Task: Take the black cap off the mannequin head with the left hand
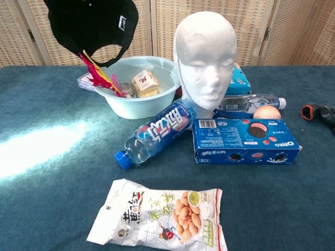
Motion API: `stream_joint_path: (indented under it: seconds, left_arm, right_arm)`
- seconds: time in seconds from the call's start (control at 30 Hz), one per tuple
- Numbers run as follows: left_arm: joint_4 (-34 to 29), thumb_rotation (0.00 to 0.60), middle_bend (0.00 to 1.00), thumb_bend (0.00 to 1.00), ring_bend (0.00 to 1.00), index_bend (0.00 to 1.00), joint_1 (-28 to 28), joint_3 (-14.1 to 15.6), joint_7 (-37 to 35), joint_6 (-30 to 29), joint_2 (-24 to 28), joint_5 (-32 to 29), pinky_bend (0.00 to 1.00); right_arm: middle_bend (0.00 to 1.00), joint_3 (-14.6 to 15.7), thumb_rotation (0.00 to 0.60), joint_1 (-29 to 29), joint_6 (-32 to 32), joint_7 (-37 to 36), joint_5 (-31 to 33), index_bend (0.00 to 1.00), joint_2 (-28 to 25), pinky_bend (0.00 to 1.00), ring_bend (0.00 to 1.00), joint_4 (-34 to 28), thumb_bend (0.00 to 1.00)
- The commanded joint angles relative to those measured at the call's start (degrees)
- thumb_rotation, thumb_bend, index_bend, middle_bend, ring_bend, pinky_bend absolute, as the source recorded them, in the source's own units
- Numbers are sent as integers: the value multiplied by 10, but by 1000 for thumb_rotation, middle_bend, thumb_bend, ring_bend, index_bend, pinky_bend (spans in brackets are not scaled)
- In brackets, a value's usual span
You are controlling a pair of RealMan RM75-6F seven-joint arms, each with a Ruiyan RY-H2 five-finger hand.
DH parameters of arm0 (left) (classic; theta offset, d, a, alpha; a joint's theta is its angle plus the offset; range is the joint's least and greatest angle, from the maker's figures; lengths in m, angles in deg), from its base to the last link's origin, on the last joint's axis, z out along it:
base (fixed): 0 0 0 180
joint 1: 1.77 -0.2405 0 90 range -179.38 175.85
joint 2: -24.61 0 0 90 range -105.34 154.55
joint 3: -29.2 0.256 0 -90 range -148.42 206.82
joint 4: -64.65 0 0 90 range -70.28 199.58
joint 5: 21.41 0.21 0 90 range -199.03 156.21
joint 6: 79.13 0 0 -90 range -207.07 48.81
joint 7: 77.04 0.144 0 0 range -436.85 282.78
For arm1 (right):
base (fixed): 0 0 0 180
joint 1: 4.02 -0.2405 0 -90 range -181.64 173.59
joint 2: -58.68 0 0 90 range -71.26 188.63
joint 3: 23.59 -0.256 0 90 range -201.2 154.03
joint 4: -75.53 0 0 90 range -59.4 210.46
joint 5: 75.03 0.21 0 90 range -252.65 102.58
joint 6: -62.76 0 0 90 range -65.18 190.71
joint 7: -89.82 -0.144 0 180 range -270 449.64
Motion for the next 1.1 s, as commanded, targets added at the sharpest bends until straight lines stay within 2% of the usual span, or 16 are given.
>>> stream_joint_path:
  seconds: [0.03, 0.4, 0.6, 0.83, 1.1]
  left_arm:
    - [-14, 600, 1000, 572, 1000, 574, -27, 23, -2, -19, 20, 19, 1000]
    - [-57, 600, 1000, 572, 1000, 578, -101, 56, -20, -63, 82, 37, 1000]
    - [-62, 600, 1000, 572, 1000, 582, -130, 73, -25, -77, 99, 47, 1000]
    - [-26, 600, 1000, 572, 1000, 591, -151, 106, -23, -83, 91, 74, 1000]
    - [68, 600, 1000, 572, 1000, 592, -159, 153, -12, -86, 46, 117, 1000]
  right_arm:
    - [191, 0, 600, -2, 1, 2, -2, 96, -1, 168, 120, -2, 12]
    - [191, 1, 600, -5, 2, 4, -5, 96, -1, 168, 119, -5, 12]
    - [191, 1, 600, -6, 2, 4, -7, 96, -2, 168, 119, -4, 12]
    - [191, 2, 600, -7, 1, 6, -9, 96, -2, 168, 119, -7, 12]
    - [191, 4, 600, -7, 0, 13, -12, 96, -2, 168, 119, -13, 12]
